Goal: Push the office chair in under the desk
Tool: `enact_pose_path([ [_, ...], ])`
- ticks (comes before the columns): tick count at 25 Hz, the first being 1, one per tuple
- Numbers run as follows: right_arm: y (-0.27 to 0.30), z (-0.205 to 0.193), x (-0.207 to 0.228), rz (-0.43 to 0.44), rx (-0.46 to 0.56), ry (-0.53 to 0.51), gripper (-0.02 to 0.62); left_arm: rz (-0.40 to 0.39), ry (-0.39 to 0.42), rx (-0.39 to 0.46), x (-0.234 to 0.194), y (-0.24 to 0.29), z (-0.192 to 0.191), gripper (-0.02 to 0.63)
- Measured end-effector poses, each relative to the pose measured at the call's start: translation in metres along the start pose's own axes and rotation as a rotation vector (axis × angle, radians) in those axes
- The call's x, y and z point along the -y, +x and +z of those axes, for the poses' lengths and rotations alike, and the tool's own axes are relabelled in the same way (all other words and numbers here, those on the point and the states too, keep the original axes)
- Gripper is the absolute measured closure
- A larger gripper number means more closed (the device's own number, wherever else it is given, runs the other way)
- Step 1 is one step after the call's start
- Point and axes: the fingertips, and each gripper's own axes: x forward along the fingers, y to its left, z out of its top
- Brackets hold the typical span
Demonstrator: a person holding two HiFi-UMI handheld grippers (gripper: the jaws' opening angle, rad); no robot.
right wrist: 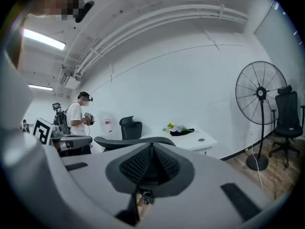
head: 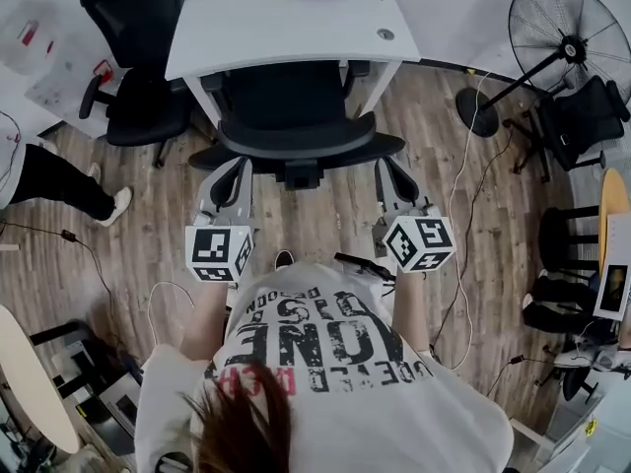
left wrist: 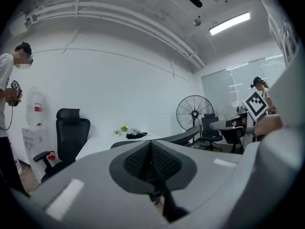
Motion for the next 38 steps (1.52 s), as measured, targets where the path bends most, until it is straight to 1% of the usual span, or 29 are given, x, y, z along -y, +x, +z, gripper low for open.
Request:
enact_pose_path([
  [4, -0.008, 0.011, 0.007, 0.004, 0.013, -0.037, 0.569, 0.052, -0.017, 0.035, 0.004, -0.008, 0.014, 0.594],
  [9, -0.022, 0.028, 0.005, 0.019, 0.043, -0.058, 0.571, 0.101, -0.04, 0.101, 0.013, -0.023, 0.039, 0.594],
  [14, -0.041, 0.044, -0.001, 0.04, 0.079, -0.055, 0.571, 0.127, -0.032, 0.159, 0.027, -0.041, 0.062, 0.594],
  [17, -0.055, 0.053, -0.003, 0.051, 0.101, -0.058, 0.571, 0.142, -0.028, 0.177, 0.037, -0.052, 0.07, 0.594],
  [22, -0.08, 0.055, -0.006, 0.077, 0.102, -0.058, 0.571, 0.166, -0.035, 0.176, 0.061, -0.068, 0.069, 0.594],
  [28, -0.103, 0.043, -0.014, 0.105, 0.084, -0.071, 0.571, 0.184, -0.048, 0.176, 0.085, -0.086, 0.059, 0.594],
  [34, -0.118, 0.037, -0.029, 0.127, 0.072, -0.11, 0.571, 0.166, -0.052, 0.195, 0.106, -0.1, 0.059, 0.594],
  [38, -0.123, 0.033, -0.035, 0.129, 0.068, -0.113, 0.571, 0.162, -0.097, 0.184, 0.114, -0.108, 0.05, 0.594],
])
